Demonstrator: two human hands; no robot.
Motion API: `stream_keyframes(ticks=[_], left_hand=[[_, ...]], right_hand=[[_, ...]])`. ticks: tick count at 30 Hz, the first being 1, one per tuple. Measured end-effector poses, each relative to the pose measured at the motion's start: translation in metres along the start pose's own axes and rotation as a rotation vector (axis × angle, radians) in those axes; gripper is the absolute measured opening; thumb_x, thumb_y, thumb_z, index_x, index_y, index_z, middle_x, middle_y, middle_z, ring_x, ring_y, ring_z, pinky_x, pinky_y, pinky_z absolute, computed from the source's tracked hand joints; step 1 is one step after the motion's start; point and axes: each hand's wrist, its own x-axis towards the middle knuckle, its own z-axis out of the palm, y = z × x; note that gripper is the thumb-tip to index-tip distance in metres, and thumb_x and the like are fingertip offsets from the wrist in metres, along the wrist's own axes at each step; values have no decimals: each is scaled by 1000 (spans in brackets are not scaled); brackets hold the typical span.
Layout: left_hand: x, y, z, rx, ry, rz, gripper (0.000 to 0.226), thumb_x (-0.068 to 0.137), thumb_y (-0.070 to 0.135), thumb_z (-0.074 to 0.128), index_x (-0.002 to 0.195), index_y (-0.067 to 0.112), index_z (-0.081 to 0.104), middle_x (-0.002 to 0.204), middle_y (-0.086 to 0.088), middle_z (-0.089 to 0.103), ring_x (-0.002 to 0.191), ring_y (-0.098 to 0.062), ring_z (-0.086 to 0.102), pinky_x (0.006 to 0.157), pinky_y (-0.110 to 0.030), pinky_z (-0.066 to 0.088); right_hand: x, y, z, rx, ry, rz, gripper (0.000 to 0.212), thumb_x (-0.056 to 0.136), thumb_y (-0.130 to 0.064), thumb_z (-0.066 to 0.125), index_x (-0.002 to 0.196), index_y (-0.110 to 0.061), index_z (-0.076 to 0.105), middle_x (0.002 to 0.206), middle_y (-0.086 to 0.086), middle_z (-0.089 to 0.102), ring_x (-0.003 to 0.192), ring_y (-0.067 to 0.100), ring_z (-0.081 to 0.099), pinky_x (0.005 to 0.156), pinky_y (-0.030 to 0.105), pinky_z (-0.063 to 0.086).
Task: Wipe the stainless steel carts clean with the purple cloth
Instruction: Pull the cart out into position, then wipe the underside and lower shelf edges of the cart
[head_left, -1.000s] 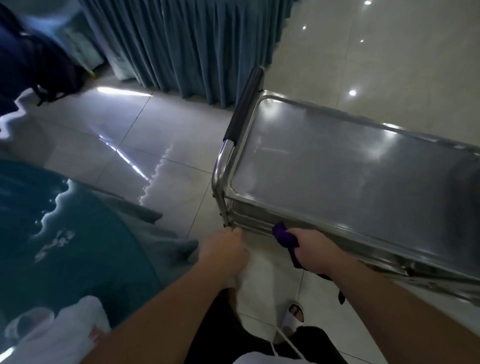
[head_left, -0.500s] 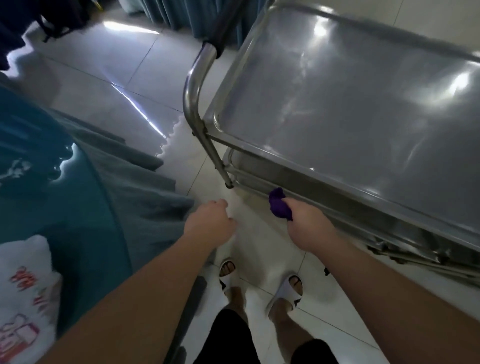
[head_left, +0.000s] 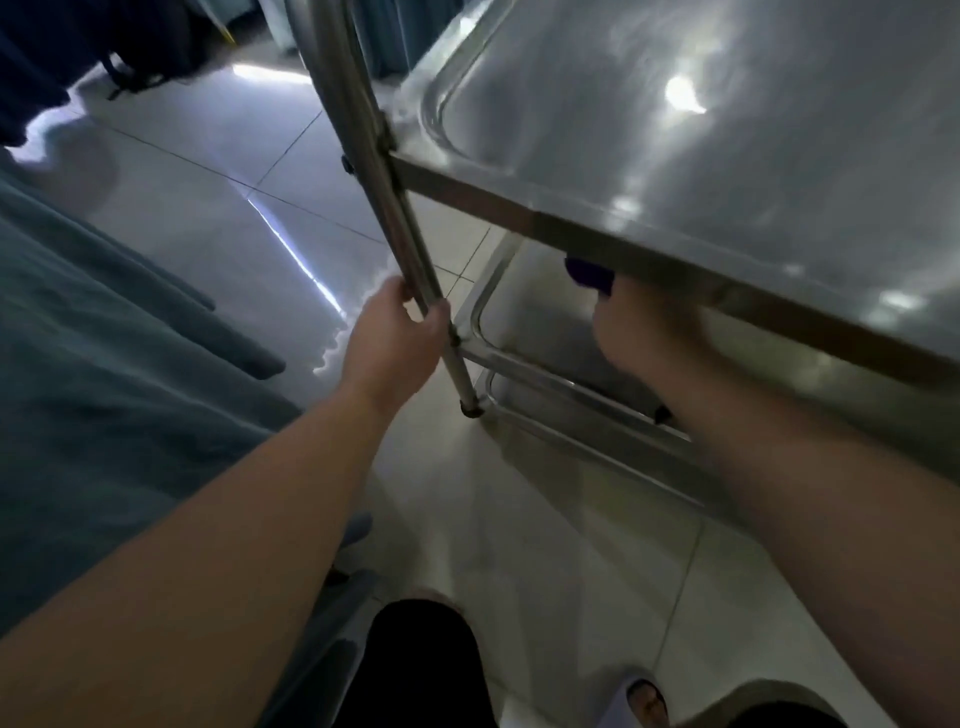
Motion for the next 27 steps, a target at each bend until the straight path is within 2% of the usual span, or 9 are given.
stream_keyframes(ticks=[2, 3, 6, 10, 12, 15, 18, 23, 27], left_hand=[[7, -10, 17, -154, 83, 58, 40, 104, 45, 64, 138, 26, 58, 123, 10, 67, 93, 5, 62, 72, -11, 50], [10, -14, 26, -236, 119, 92, 34, 104, 44, 64, 131, 23, 60, 115, 4, 68, 96, -4, 65, 79, -23, 58], [20, -23, 44, -474, 192, 173, 37, 100, 44, 65, 116, 11, 63, 103, -21, 64, 94, -27, 65, 91, -48, 60], [40, -19, 57, -680, 252, 218, 47, 83, 65, 65, 98, 20, 64, 86, -6, 67, 81, -14, 68, 75, -28, 58], [54, -20, 64, -738, 271, 249, 49, 84, 63, 66, 88, 14, 63, 72, -4, 67, 69, -19, 68, 69, -32, 58], [67, -23, 72, -744, 341, 246, 45, 83, 67, 69, 76, 24, 60, 64, -6, 60, 61, -26, 60, 61, -47, 56], [71, -19, 77, -749, 409, 248, 38, 82, 69, 69, 61, 40, 56, 65, -9, 52, 60, -29, 53, 59, -57, 54], [69, -18, 79, -743, 383, 274, 34, 84, 68, 68, 61, 45, 57, 66, -7, 50, 60, -29, 52, 58, -56, 54], [72, -22, 80, -756, 367, 280, 35, 86, 64, 68, 63, 41, 56, 65, -7, 48, 59, -27, 53, 57, -51, 54]], right_hand=[[23, -6, 13, -36, 64, -32, 36, 105, -21, 50, 136, -3, 57, 127, 24, 64, 115, 42, 61, 81, 39, 43], [33, -9, 20, -44, 116, -71, 34, 103, -19, 52, 134, -6, 58, 125, 20, 66, 115, 40, 63, 82, 40, 45], [54, -15, 48, 53, 210, -167, 46, 99, -13, 60, 144, -19, 52, 134, 8, 65, 127, 29, 61, 99, 42, 49], [75, -27, 87, 120, 146, -273, 61, 93, -11, 62, 149, -28, 47, 136, 4, 62, 124, 28, 59, 102, 45, 48], [82, -34, 106, 144, -15, -353, 58, 94, -25, 61, 150, -33, 47, 141, 4, 58, 127, 30, 55, 105, 45, 45], [86, -43, 137, -52, -296, -479, 55, 108, -44, 32, 162, -37, 27, 171, 6, 18, 156, 37, 13, 125, 56, 13], [80, -42, 152, -213, -285, -558, 54, 112, -33, 19, 165, -34, 11, 174, -1, -4, 158, 35, -10, 127, 56, -2], [42, 10, 149, -224, -253, -598, 56, 109, -45, 9, 164, -35, 13, 172, -13, 3, 158, 16, -6, 125, 37, -8], [62, 75, 128, -215, -135, -390, 57, 108, -53, 17, 163, -38, 18, 172, -13, 7, 158, 12, 0, 125, 34, -2]])
